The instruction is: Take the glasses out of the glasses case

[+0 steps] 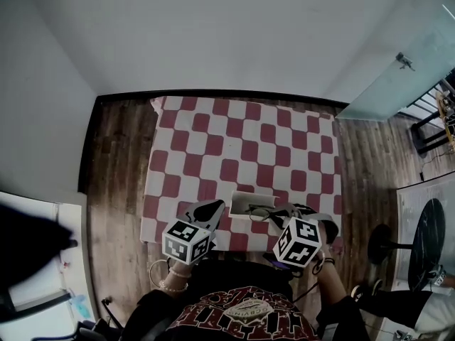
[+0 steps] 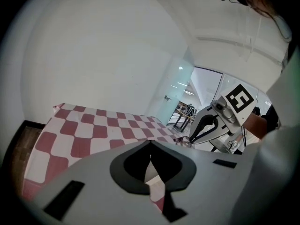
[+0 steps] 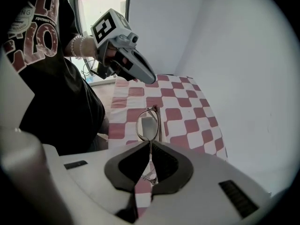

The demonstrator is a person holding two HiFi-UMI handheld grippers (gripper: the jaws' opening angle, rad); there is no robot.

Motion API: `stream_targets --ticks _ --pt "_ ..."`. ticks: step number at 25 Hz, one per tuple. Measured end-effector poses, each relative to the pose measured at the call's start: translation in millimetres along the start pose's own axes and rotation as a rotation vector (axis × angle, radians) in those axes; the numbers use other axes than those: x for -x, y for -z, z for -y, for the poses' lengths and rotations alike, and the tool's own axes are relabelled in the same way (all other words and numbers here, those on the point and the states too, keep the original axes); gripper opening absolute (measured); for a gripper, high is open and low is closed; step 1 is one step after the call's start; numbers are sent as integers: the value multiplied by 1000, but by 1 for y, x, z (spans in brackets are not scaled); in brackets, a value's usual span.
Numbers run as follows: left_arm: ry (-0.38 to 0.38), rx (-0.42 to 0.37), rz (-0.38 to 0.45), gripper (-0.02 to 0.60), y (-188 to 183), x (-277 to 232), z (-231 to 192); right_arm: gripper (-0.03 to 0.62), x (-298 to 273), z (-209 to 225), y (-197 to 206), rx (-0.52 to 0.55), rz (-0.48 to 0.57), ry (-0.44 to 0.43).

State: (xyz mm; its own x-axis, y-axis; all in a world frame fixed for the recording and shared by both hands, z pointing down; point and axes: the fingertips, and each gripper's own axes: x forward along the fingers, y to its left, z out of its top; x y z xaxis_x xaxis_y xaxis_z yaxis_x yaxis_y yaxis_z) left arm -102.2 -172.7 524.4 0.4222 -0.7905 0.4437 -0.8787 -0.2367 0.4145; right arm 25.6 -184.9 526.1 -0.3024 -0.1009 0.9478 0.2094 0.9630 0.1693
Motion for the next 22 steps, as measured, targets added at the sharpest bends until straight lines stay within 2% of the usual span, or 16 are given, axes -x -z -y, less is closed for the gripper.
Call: stream_targets --ticks 8,22 --pt "18 -47 -16 6 0 -6 12 31 28 2 0 -20 41 9" --pt "49 -129 -73 6 8 -20 34 31 78 -1 -3 -41 56 -26"
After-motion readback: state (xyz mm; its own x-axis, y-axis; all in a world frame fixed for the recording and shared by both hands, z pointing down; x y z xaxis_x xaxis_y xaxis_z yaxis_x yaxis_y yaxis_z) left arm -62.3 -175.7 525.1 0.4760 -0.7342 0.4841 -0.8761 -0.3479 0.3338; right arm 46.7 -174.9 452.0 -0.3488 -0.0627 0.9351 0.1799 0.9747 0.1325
